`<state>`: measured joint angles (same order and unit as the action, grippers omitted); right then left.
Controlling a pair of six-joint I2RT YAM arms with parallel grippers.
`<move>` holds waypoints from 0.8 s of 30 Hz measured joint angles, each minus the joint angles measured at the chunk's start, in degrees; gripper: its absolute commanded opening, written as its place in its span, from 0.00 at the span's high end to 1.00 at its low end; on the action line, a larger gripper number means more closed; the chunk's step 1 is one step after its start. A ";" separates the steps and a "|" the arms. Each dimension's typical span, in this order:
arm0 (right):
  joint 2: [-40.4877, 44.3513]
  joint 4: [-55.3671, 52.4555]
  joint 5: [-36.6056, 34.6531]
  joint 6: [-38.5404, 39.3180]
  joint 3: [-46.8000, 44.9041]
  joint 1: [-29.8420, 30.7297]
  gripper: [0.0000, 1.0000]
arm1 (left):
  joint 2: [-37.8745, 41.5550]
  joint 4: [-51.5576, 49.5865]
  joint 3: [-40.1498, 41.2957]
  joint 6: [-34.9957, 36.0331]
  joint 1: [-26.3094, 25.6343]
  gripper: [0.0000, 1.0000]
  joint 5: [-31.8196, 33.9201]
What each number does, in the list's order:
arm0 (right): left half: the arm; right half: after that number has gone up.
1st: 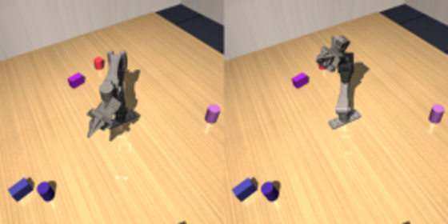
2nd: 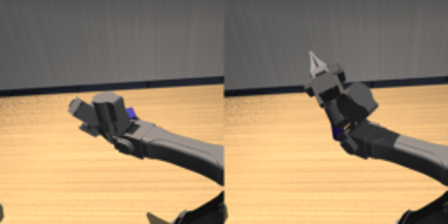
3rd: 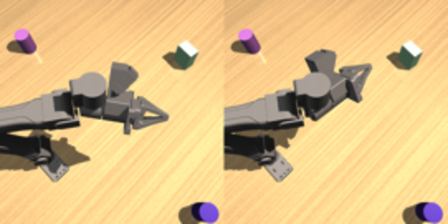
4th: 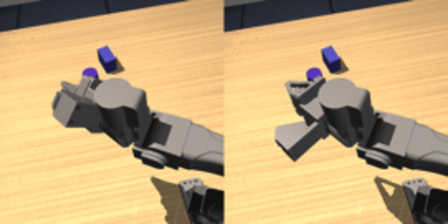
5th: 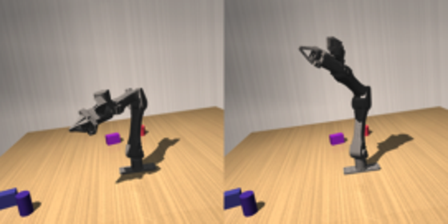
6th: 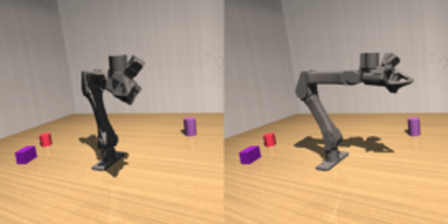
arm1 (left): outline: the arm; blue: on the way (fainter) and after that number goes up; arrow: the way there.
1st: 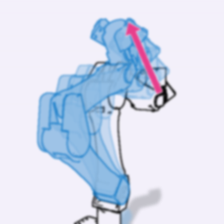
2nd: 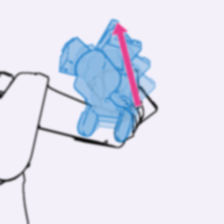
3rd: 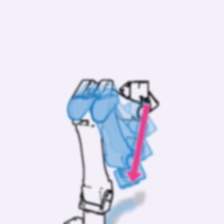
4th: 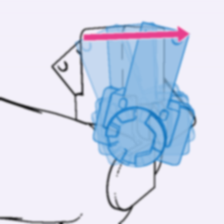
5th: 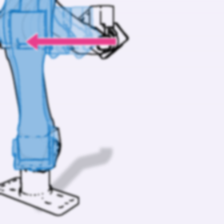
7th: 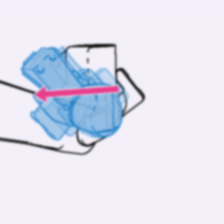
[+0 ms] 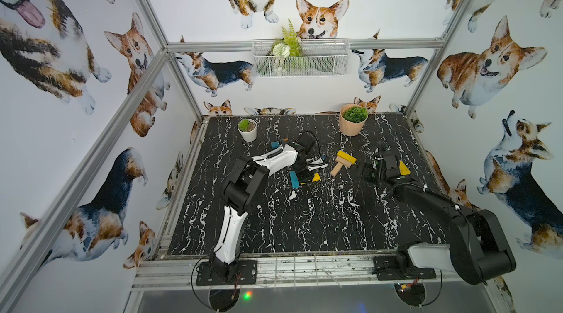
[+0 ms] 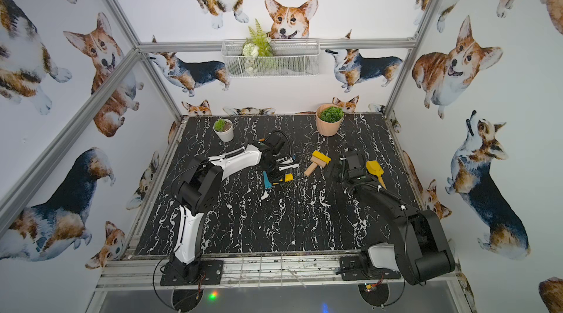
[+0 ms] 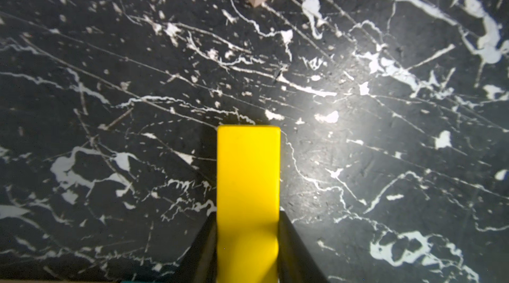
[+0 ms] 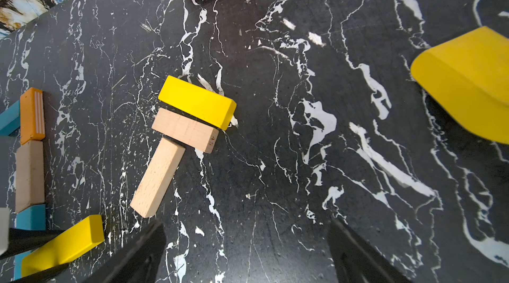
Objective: Assemble a giraffe with building blocks
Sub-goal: Assemble the building block at the center of the board, then adjust the building block at the center of the board.
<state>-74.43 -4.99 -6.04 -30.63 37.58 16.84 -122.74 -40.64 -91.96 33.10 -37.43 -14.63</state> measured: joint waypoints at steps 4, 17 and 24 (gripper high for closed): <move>0.07 0.00 0.00 0.00 0.00 -0.02 0.04 | -0.31 -0.39 -0.68 -0.44 -0.09 0.44 0.02; 3.28 0.00 -2.32 -0.90 -1.25 -0.50 0.02 | 1.90 -1.75 -8.90 -4.66 -0.09 0.41 1.49; 0.55 -0.48 1.46 -4.42 1.38 -9.07 0.02 | 4.66 9.53 -9.27 -9.75 -3.80 0.40 12.74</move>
<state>-73.89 -5.48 -4.58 -35.05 38.96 7.77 -118.08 -31.11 -101.23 23.35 -41.23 -1.89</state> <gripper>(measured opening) 0.978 0.590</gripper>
